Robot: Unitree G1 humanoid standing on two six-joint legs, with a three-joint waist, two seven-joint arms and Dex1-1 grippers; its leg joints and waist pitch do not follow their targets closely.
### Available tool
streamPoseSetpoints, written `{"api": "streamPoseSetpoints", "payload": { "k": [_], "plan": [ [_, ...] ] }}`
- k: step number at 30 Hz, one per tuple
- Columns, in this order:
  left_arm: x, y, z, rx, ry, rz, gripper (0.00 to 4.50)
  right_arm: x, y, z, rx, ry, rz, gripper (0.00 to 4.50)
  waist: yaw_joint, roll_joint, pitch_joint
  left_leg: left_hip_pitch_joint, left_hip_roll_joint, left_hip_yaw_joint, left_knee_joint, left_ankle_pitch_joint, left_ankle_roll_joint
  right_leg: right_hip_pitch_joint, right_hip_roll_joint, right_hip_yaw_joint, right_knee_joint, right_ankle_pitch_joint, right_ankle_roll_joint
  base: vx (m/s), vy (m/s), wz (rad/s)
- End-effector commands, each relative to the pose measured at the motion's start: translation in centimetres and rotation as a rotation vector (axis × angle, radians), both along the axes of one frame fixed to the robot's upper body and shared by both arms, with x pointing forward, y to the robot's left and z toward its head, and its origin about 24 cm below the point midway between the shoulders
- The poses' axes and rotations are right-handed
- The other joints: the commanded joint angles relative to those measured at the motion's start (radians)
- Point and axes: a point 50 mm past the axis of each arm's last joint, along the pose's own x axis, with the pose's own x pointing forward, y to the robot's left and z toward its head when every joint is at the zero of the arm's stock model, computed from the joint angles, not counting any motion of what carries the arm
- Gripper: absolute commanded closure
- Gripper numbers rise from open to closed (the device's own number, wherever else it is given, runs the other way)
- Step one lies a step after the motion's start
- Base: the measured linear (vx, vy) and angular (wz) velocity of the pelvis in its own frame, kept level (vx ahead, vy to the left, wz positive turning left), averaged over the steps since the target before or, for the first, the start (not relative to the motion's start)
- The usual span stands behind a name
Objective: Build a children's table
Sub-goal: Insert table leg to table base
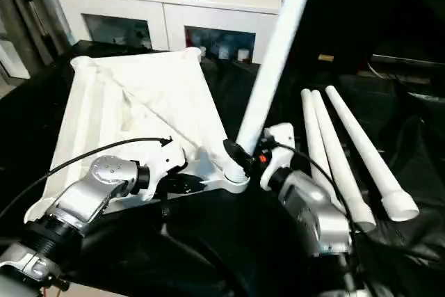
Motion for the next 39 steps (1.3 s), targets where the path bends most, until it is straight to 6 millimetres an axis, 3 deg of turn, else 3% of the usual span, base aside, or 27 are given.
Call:
{"api": "streamPoseSetpoints", "payload": {
  "k": [1,10,14,15,16,20,21,23,24,28,29,33,39],
  "plan": [
    [0.5,0.2,0.4,0.003,-0.025,0.017,4.5,-1.2,-2.0,-3.0,-0.062,0.139,-0.103,2.59,-0.007,0.009,-0.041,0.018,0.053,-0.024,-0.1,-0.337,-0.027,0.012,-0.075,0.038,-0.09,-0.348,-0.183,0.0,0.0,0.0],
    [0.5,0.3,0.4,0.005,-0.039,0.019,4.5,-1.1,-1.6,-1.8,-0.089,0.044,-0.083,2.59,-0.006,0.002,-0.04,0.015,0.054,-0.021,-0.103,-0.327,-0.02,0.011,-0.075,0.04,-0.099,-0.398,-0.161,0.0,0.0,0.0],
    [0.4,0.3,0.4,0.005,-0.042,0.004,4.5,-0.8,-1.5,-0.9,-0.088,0.011,-0.056,2.59,-0.008,0.006,-0.038,0.013,0.054,-0.024,-0.107,-0.336,-0.022,0.011,-0.076,0.039,-0.1,-0.419,-0.155,0.0,0.0,0.0],
    [0.3,0.2,0.4,0.005,-0.043,-0.008,4.5,-0.7,-1.3,-0.4,-0.093,-0.007,-0.027,2.59,-0.007,0.011,-0.039,0.014,0.054,-0.025,-0.106,-0.335,-0.023,0.011,-0.077,0.039,-0.099,-0.417,-0.155,0.0,0.0,0.0],
    [0.3,0.2,0.4,0.005,-0.043,-0.008,4.5,-0.7,-1.3,-0.4,-0.093,-0.007,-0.027,2.59,-0.009,0.008,-0.038,0.011,0.054,-0.024,-0.107,-0.334,-0.022,0.012,-0.075,0.039,-0.1,-0.414,-0.154,0.0,0.0,0.0],
    [0.2,0.2,0.5,0.013,-0.047,-0.031,4.5,-0.4,-0.9,0.7,-0.11,-0.047,0.042,2.59,-0.008,0.009,-0.04,0.009,0.054,-0.021,-0.104,-0.295,-0.013,0.015,-0.075,0.04,-0.095,-0.358,-0.169,0.0,0.0,0.0],
    [0.2,0.3,0.6,0.018,-0.05,-0.039,4.5,-0.3,-0.7,1.4,-0.124,-0.072,0.077,2.59,-0.01,0.002,-0.041,0.007,0.054,-0.019,-0.104,-0.279,-0.008,0.017,-0.074,0.04,-0.094,-0.337,-0.174,0.0,0.0,0.0],
    [0.2,0.4,0.6,0.022,-0.052,-0.045,4.5,-0.3,-0.6,1.9,-0.137,-0.093,0.106,2.59,-0.008,0.007,-0.042,0.006,0.055,-0.02,-0.103,-0.256,-0.005,0.02,-0.073,0.039,-0.089,-0.309,-0.179,0.0,0.0,0.0],
    [0.2,0.8,0.6,0.032,-0.056,-0.044,4.5,-0.2,-0.5,2.5,-0.155,-0.118,0.126,2.59,-0.009,-0.001,-0.043,0.005,0.054,-0.017,-0.1,-0.238,0.005,0.021,-0.073,0.039,-0.087,-0.285,-0.184,0.0,0.0,0.0],
    [0.1,1.5,0.5,0.045,-0.056,-0.045,4.5,0.0,-0.3,3.4,-0.162,-0.151,0.144,2.59,-0.014,0.002,-0.046,0.0,0.054,-0.017,-0.098,-0.189,0.015,0.025,-0.072,0.038,-0.08,-0.221,-0.192,0.0,0.0,0.0],
    [0.0,1.6,0.5,0.047,-0.055,-0.049,4.5,0.2,-0.3,3.9,-0.136,-0.158,0.14,2.59,-0.016,-0.002,-0.046,0.001,0.053,-0.015,-0.096,-0.183,0.017,0.025,-0.07,0.038,-0.078,-0.201,-0.199,0.0,0.0,0.0],
    [0.0,2.1,0.1,0.073,-0.055,-0.042,4.5,0.7,0.3,5.2,-0.086,-0.191,0.161,2.59,-0.025,-0.006,-0.047,-0.001,0.053,-0.014,-0.093,-0.162,0.032,0.03,-0.073,0.037,-0.074,-0.163,-0.22,0.0,0.0,0.0],
    [-0.2,2.0,0.0,0.07,-0.052,-0.039,4.5,0.9,0.6,5.1,-0.086,-0.213,0.161,2.59,-0.024,-0.005,-0.045,0.001,0.054,-0.012,-0.092,-0.162,0.033,0.028,-0.073,0.037,-0.074,-0.177,-0.225,0.0,0.0,0.0]
  ]
}}
